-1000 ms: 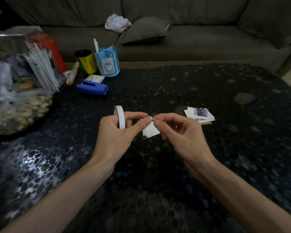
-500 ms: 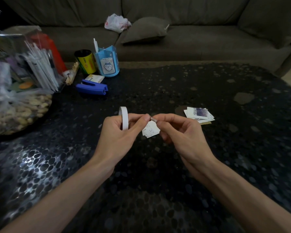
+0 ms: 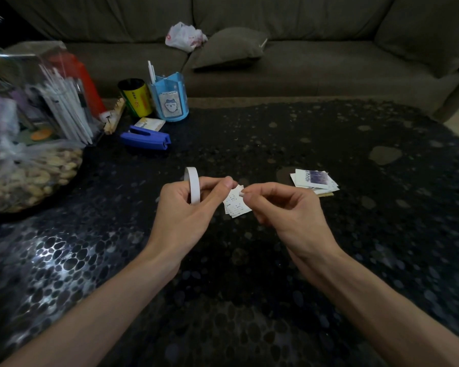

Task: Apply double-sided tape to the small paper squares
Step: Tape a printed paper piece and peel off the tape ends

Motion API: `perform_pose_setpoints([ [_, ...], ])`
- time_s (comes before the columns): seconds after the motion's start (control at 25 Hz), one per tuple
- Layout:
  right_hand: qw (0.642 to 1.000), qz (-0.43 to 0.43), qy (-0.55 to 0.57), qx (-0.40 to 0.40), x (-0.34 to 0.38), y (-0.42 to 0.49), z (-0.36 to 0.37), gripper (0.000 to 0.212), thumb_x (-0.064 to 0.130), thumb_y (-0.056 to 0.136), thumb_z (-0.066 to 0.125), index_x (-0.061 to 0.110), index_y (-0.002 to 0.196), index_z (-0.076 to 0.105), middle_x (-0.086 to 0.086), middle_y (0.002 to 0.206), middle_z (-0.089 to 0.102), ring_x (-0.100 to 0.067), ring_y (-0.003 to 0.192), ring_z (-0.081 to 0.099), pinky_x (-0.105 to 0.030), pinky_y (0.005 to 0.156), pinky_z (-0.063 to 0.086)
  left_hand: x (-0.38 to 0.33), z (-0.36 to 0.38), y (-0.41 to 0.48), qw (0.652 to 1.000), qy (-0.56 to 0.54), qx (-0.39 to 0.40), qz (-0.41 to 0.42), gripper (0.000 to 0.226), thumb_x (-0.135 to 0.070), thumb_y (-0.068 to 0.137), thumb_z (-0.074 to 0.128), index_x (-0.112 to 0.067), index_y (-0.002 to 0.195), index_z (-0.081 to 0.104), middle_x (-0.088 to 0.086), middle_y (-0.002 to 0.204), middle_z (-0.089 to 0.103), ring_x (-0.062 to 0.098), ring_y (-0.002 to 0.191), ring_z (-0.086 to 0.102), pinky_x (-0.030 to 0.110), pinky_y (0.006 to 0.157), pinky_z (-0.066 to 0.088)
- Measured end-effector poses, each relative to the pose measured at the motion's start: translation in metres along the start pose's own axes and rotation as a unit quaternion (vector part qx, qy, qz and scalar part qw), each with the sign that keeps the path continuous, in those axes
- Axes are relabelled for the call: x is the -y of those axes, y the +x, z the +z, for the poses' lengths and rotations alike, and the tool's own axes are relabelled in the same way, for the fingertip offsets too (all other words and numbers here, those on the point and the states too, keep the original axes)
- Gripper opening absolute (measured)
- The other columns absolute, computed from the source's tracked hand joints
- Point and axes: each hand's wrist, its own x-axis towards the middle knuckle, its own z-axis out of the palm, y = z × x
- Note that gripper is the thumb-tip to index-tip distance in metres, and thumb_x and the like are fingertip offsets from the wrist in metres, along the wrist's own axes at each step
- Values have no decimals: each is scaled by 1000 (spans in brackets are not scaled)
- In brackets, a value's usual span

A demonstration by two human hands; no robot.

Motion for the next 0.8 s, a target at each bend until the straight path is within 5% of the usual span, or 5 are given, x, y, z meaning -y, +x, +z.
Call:
perform_pose_setpoints([
  [0.28, 1000, 1, -13, -16, 1, 0, 2, 14, 5, 91, 74, 13, 87, 84, -5, 62, 57, -6, 58, 49, -14, 63, 46, -1, -1, -1, 1000, -13, 4, 10, 13, -31, 90, 76, -22, 96, 83, -7, 70, 74, -1, 57, 61, 10, 54, 44],
  [0.64, 1000, -4, 2, -17, 5, -2, 2, 6, 6, 90, 77, 8, 91, 83, -3, 75, 71, 0, 59, 54, -12, 62, 46, -3, -2, -3, 999, -5, 9, 31, 8, -26, 89, 77, -23, 93, 82, 11, 75, 72, 2, 55, 57, 14, 53, 46],
  [0.8, 1000, 4, -7, -19, 6, -3, 2, 14, 4, 92, 73, 13, 93, 84, -1, 68, 67, -3, 59, 52, -14, 63, 47, 0, 0, -5, 999, 17, 6, 45, 5, -25, 89, 78, -25, 91, 83, 17, 81, 74, 28, 74, 71, 38, 72, 62],
])
